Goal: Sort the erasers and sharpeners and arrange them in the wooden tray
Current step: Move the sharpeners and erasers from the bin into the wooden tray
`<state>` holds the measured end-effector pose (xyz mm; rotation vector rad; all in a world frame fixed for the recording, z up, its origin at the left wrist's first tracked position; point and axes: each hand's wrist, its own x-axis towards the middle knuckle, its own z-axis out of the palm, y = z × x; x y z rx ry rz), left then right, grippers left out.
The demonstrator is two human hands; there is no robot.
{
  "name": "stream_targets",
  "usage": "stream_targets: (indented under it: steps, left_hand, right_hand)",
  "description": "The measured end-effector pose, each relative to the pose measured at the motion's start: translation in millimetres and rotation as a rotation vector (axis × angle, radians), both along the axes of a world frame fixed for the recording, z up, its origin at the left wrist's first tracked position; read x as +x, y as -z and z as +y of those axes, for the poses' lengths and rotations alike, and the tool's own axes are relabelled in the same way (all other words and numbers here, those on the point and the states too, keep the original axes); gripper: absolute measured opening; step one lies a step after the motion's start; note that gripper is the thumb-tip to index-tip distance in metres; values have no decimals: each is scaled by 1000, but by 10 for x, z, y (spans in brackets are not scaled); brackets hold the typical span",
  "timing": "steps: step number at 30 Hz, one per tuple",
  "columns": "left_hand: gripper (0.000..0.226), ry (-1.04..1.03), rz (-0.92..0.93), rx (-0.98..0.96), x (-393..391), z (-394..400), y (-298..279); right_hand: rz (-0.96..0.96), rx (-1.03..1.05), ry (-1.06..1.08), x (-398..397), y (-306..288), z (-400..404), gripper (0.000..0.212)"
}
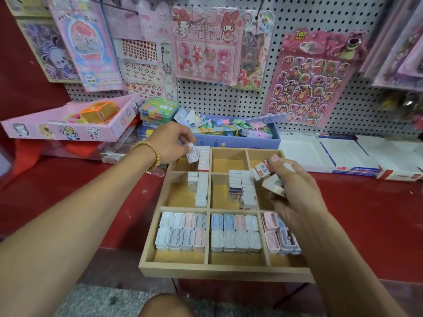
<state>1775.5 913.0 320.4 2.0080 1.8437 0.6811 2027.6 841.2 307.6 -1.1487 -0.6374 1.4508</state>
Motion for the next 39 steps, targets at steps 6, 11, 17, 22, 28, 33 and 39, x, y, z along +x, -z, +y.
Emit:
stream_targets:
  steps: [6, 11, 17, 22, 28, 33, 39]
  left_hand:
    - [12, 81, -244, -35, 225, -102, -77]
    - [13, 169, -259, -46, 533, -191, -171]
    - [13, 207, -233, -40, 700, -228, -253]
    - [14, 204, -224, -88, 717, -279, -252]
    - [14, 173, -202, -107, 566, -343, -178]
    - [12, 115, -233, -111, 400, -392, -153]
    - [14, 53, -209, -76, 137, -411, -123]
  right_hand:
    - [35, 29, 206, 391, -72, -82, 22]
    - [71, 12, 272, 649, -83, -223, 7]
    - [-1, 43, 236, 785, -45, -324, 11]
    - [-7, -19, 239, 807, -32, -372, 11]
    - [-51, -74, 191, 828, 42, -385, 7]
    - [-49, -69, 163, 769, 98, -352, 8]
    - [-84, -55, 121, 664, 104, -329, 9]
